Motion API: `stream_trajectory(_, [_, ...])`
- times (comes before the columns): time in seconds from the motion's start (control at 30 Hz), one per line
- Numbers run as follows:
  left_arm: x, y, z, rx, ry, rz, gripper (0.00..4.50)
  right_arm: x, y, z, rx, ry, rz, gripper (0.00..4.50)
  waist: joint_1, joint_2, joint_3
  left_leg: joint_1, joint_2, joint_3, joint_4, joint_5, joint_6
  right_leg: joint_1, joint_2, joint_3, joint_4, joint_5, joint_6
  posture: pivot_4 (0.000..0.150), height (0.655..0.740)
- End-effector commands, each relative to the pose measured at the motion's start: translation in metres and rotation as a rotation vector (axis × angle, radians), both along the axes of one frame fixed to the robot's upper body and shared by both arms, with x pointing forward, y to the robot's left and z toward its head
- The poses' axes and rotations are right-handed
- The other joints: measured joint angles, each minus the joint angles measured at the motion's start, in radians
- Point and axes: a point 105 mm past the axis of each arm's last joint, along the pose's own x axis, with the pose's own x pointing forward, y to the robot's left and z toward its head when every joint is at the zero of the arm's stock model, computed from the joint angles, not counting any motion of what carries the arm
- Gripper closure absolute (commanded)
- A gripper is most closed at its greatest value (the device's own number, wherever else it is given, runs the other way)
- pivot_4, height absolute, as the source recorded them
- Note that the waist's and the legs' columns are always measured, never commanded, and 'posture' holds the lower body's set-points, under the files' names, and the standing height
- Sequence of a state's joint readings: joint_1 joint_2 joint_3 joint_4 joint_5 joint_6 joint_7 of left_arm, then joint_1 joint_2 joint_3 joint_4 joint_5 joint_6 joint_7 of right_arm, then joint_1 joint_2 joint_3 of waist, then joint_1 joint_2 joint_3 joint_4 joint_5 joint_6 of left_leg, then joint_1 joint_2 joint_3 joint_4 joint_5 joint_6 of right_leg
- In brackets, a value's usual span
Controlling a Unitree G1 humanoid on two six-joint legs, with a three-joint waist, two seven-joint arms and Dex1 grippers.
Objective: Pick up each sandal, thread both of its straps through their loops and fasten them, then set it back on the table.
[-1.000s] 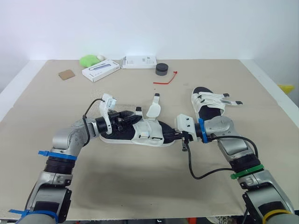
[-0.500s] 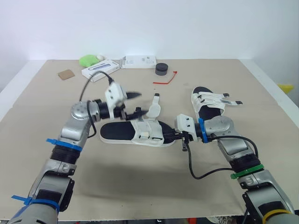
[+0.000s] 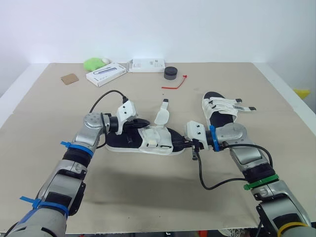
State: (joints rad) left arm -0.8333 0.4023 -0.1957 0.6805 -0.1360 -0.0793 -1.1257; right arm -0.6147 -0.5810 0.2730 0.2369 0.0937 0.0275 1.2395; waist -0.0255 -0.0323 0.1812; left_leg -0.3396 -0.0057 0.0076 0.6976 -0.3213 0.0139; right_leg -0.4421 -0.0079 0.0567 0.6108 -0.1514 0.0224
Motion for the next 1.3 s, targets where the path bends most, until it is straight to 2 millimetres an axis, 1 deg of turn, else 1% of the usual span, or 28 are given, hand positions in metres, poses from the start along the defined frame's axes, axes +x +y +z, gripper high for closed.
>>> stream_trajectory(0.03, [0.001, 0.0, -0.001, 0.037, 0.027, -0.016, 4.44, -0.001, -0.001, -0.004, -0.01, 0.008, -0.012, 4.5, 0.0, 0.0, 0.0, 0.0, 0.0, 0.0, 0.0, 0.0, 0.0, 0.0, 0.0, 0.0, 0.0, 0.0, 0.0, 0.15, 0.74])
stream_trajectory(0.1, [0.003, 0.0, -0.003, 0.047, 0.044, -0.006, 4.44, -0.001, -0.001, -0.004, -0.009, 0.008, -0.012, 4.5, 0.0, 0.0, 0.0, 0.0, 0.0, 0.0, 0.0, 0.0, 0.0, 0.0, 0.0, 0.0, 0.0, 0.0, 0.0, 0.15, 0.74])
stream_trajectory(0.17, [0.008, 0.0, 0.001, 0.0, 0.082, 0.029, 4.44, -0.001, -0.001, -0.004, -0.009, 0.007, -0.013, 4.5, 0.0, 0.0, 0.0, 0.0, 0.0, 0.0, 0.0, 0.0, 0.0, 0.0, 0.0, 0.0, 0.0, 0.0, 0.0, 0.15, 0.74])
stream_trajectory(0.23, [0.014, -0.001, 0.011, -0.092, 0.151, 0.069, 4.44, -0.001, -0.001, -0.004, -0.009, 0.006, -0.013, 4.5, 0.001, 0.0, 0.0, 0.0, 0.0, 0.0, 0.0, 0.0, 0.0, 0.0, 0.0, 0.0, 0.0, 0.0, 0.0, 0.15, 0.74])
stream_trajectory(0.33, [0.024, -0.002, 0.03, -0.26, 0.314, 0.128, 4.44, -0.001, -0.002, -0.005, -0.01, 0.005, -0.015, 4.5, 0.0, 0.0, 0.0, -0.001, 0.0, 0.0, 0.001, 0.0, 0.0, 0.0, 0.001, 0.0, 0.0, 0.0, 0.001, 0.15, 0.74])
stream_trajectory(0.4, [0.026, -0.003, 0.036, -0.328, 0.422, 0.14, 4.44, -0.001, -0.001, -0.005, -0.009, 0.004, -0.015, 4.5, -0.002, 0.0, 0.0, -0.001, 0.0, -0.001, 0.001, 0.0, 0.0, 0.0, 0.001, -0.001, 0.0, 0.0, 0.001, 0.15, 0.74])
stream_trajectory(0.47, [0.027, -0.004, 0.041, -0.364, 0.482, 0.147, 4.44, -0.001, -0.001, -0.005, -0.009, 0.003, -0.015, 4.5, -0.004, 0.0, 0.0, -0.001, 0.0, -0.001, 0.001, 0.0, 0.0, 0.0, 0.001, -0.001, 0.0, 0.0, 0.0, 0.15, 0.74])
stream_trajectory(0.5, [0.027, -0.006, 0.044, -0.386, 0.51, 0.149, 3.93, -0.001, -0.001, -0.005, -0.009, 0.003, -0.016, 4.5, -0.004, 0.0, 0.0, -0.001, 0.0, -0.002, 0.001, 0.0, 0.001, 0.0, 0.001, -0.001, 0.0, 0.0, 0.0, 0.15, 0.74])
stream_trajectory(0.53, [0.03, -0.006, 0.044, -0.394, 0.538, 0.169, 3.57, -0.001, -0.001, -0.005, -0.009, 0.001, -0.016, 4.5, -0.005, 0.0, 0.0, -0.001, 0.0, -0.002, 0.001, 0.0, 0.001, 0.0, 0.001, -0.001, 0.0, 0.0, 0.0, 0.15, 0.74])
stream_trajectory(0.6, [0.034, -0.008, 0.045, -0.412, 0.588, 0.196, 2.7, 0.0, -0.001, -0.005, -0.009, -0.001, -0.015, 4.5, -0.005, 0.0, 0.0, -0.001, -0.001, -0.002, 0.001, -0.001, 0.001, 0.0, 0.001, -0.001, 0.0, 0.0, 0.0, 0.15, 0.74])
stream_trajectory(0.63, [0.035, -0.009, 0.045, -0.42, 0.615, 0.207, 2.48, 0.0, -0.001, -0.005, -0.009, -0.002, -0.015, 4.5, -0.005, 0.0, 0.0, -0.001, -0.001, -0.002, 0.001, -0.001, 0.001, 0.0, 0.001, -0.001, 0.0, 0.0, 0.0, 0.15, 0.74])
stream_trajectory(0.67, [0.036, -0.011, 0.044, -0.409, 0.622, 0.211, 1.95, 0.0, -0.001, -0.004, -0.008, -0.003, -0.015, 4.5, -0.005, 0.0, 0.0, -0.001, -0.001, -0.002, 0.001, -0.001, 0.001, 0.0, 0.001, -0.001, 0.0, 0.0, 0.0, 0.15, 0.74])
stream_trajectory(0.73, [0.038, -0.015, 0.037, -0.378, 0.661, 0.239, 1.23, 0.0, 0.0, -0.004, -0.006, -0.005, -0.014, 4.5, -0.005, -0.001, 0.0, -0.001, -0.001, -0.002, 0.001, -0.001, 0.001, 0.0, 0.001, -0.001, 0.0, 0.0, 0.0, 0.15, 0.74])
stream_trajectory(0.77, [0.038, -0.016, 0.035, -0.369, 0.671, 0.246, 1.1, 0.0, 0.001, -0.004, -0.006, -0.006, -0.014, 4.5, -0.006, -0.001, 0.0, -0.001, -0.001, -0.002, 0.001, -0.001, 0.001, 0.0, 0.001, -0.001, 0.0, 0.0, 0.0, 0.15, 0.74])
stream_trajectory(0.8, [0.04, -0.018, 0.031, -0.347, 0.669, 0.263, 0.52, 0.001, 0.001, -0.004, -0.004, -0.007, -0.014, 4.5, -0.007, -0.001, 0.0, -0.001, -0.001, -0.002, 0.001, -0.001, 0.001, 0.0, 0.001, -0.001, 0.0, 0.0, 0.0, 0.15, 0.74])
stream_trajectory(0.83, [0.041, -0.021, 0.029, -0.337, 0.667, 0.275, 0.16, 0.001, 0.001, -0.004, -0.004, -0.008, -0.014, 4.5, -0.008, -0.001, 0.0, -0.001, -0.001, -0.002, 0.001, -0.001, 0.001, 0.0, 0.001, -0.001, 0.0, 0.0, 0.0, 0.15, 0.74])
stream_trajectory(0.87, [0.042, -0.024, 0.028, -0.329, 0.664, 0.28, 0.07, 0.001, 0.001, -0.003, -0.003, -0.01, -0.015, 4.5, -0.009, -0.001, 0.0, -0.001, -0.001, -0.002, 0.001, -0.001, 0.001, 0.0, 0.001, -0.001, 0.0, 0.0, 0.0, 0.15, 0.74])
stream_trajectory(1.07, [0.042, -0.044, 0.032, -0.395, 0.733, 0.263, 0.07, 0.002, 0.001, -0.003, 0.001, -0.015, -0.025, 4.5, -0.013, -0.001, 0.0, -0.001, -0.001, -0.002, 0.001, -0.001, 0.001, 0.0, 0.001, 0.0, 0.001, 0.0, 0.0, 0.15, 0.74])
stream_trajectory(1.13, [0.042, -0.049, 0.035, -0.436, 0.743, 0.252, 0.07, 0.002, 0.0, -0.003, 0.002, -0.016, -0.03, 4.5, -0.017, -0.001, 0.0, -0.001, -0.001, -0.002, 0.001, -0.001, 0.001, -0.001, 0.001, 0.0, 0.0, 0.0, 0.0, 0.15, 0.74])
stream_trajectory(1.2, [0.041, -0.055, 0.043, -0.486, 0.762, 0.224, 0.07, 0.002, -0.002, -0.003, 0.0, -0.018, -0.036, 4.5, -0.018, -0.001, 0.0, -0.002, -0.001, -0.002, 0.001, -0.001, 0.001, -0.001, 0.001, 0.0, 0.001, 0.0, 0.0, 0.15, 0.74])
stream_trajectory(1.3, [0.041, -0.056, 0.05, -0.547, 0.789, 0.205, 0.07, 0.002, -0.004, -0.002, -0.002, -0.02, -0.042, 4.5, -0.019, -0.001, 0.0, -0.002, -0.002, -0.002, 0.001, -0.001, 0.0, -0.001, 0.0, 0.0, 0.0, 0.0, 0.001, 0.15, 0.74])
